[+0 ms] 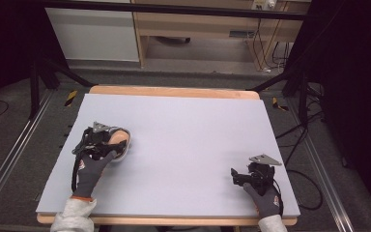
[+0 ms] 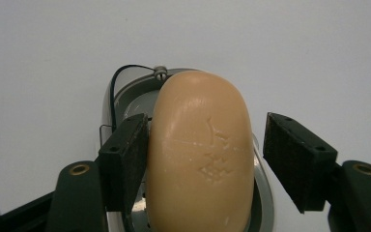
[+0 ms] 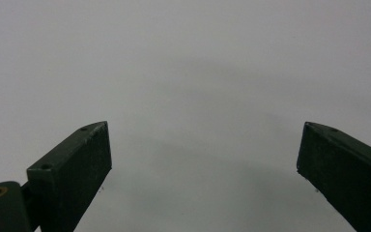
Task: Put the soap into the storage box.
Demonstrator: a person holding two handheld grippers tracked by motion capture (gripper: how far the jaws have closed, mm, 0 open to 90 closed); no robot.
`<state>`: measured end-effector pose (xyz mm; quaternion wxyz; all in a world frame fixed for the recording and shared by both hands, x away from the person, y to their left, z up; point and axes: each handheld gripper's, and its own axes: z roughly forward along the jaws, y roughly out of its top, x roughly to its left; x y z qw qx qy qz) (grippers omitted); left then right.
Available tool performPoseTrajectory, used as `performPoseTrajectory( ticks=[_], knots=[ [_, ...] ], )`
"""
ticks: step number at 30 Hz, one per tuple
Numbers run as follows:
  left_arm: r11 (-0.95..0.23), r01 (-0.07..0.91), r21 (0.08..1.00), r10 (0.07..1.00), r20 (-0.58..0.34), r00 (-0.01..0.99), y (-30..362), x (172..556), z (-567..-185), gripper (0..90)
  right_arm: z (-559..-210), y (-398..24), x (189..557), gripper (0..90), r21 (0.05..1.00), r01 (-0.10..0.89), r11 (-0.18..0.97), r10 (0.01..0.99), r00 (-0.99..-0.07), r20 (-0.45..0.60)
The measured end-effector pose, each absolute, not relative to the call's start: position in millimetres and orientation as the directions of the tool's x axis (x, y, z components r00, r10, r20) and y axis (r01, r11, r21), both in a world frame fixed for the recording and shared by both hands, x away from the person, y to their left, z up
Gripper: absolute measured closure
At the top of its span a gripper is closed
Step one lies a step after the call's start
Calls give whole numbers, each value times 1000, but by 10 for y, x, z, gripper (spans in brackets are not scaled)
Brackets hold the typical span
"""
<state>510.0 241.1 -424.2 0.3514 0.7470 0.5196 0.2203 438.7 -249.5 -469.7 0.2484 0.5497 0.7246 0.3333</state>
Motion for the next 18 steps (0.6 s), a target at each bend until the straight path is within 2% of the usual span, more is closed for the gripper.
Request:
performPoseTrajectory(
  ticks=[18],
  knots=[
    [-209,573,792,928,-25,373,2355,5015,-4093,350,-4697,-2493,4387,55,756,632,173,962,-272,6]
  ],
)
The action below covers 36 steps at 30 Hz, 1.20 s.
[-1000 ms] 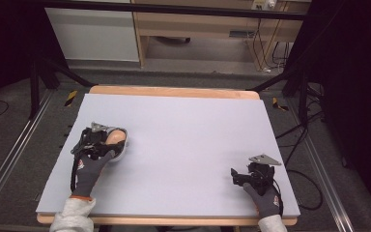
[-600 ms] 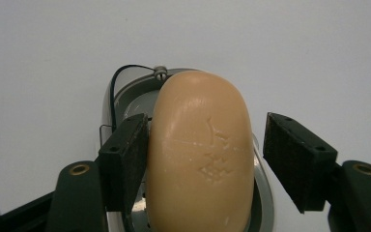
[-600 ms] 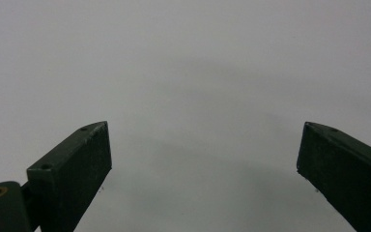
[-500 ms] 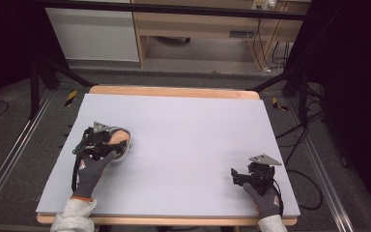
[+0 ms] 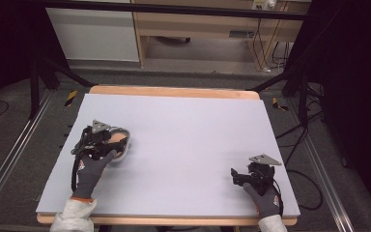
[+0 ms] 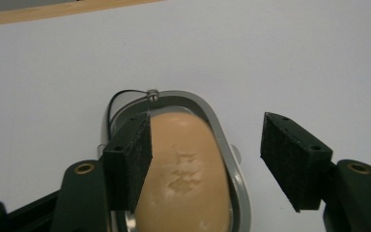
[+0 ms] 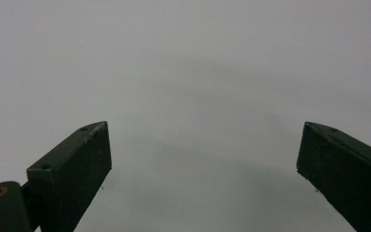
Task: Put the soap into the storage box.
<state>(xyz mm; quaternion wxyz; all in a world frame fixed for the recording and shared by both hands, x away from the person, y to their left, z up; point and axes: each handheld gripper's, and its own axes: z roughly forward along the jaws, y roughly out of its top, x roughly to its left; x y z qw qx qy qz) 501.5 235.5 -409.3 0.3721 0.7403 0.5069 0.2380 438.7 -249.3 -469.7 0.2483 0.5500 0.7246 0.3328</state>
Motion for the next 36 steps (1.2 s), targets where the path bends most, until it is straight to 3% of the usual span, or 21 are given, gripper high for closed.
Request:
performPoseTrajectory(
  ticks=[15,36],
  knots=[
    [-232,547,804,891,-49,451,2247,4880,-4060,353,-4687,-2508,4376,55,760,630,161,965,-262,12],
    [-331,566,755,853,-18,522,2269,4409,-4380,322,-4709,-2594,4367,52,761,634,137,974,-226,13]
  ],
)
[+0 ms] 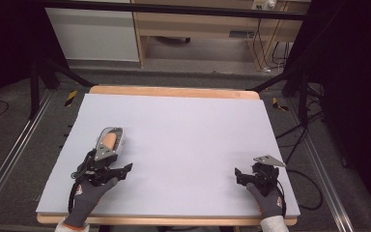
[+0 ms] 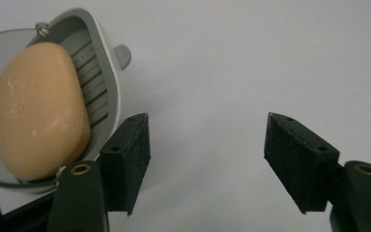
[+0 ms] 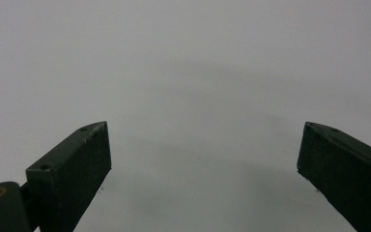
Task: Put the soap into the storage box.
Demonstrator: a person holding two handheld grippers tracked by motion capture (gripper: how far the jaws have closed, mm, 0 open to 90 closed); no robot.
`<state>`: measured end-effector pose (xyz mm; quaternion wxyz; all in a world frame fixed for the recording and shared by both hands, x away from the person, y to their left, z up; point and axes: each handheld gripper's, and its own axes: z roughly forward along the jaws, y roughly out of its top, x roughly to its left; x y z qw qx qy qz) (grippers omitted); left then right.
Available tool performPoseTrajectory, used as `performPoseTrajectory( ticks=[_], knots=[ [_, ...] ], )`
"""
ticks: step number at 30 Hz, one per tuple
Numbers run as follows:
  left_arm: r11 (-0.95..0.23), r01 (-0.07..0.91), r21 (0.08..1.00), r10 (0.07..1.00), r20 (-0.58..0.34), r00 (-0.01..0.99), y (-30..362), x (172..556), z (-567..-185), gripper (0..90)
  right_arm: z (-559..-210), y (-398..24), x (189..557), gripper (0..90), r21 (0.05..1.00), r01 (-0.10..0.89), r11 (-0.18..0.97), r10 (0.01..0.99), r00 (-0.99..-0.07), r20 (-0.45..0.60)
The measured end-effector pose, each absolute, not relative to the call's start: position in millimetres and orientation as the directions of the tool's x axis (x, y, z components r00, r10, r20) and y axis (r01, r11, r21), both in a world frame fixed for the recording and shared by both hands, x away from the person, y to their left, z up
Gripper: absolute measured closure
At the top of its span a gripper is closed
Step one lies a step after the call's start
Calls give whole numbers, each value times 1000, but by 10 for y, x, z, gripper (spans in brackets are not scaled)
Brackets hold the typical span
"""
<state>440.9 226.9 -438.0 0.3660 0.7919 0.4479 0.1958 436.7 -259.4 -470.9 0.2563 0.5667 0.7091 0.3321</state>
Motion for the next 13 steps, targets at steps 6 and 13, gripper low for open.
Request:
performPoseTrajectory(
  ticks=[6,13],
  knots=[
    [-340,580,740,852,-19,523,2380,4330,-4463,319,-4739,-2640,4362,52,756,642,129,977,-213,14],
    [-348,589,730,854,-12,520,2461,4270,-4523,315,-4744,-2667,4359,52,755,644,124,979,-204,14]
  ],
)
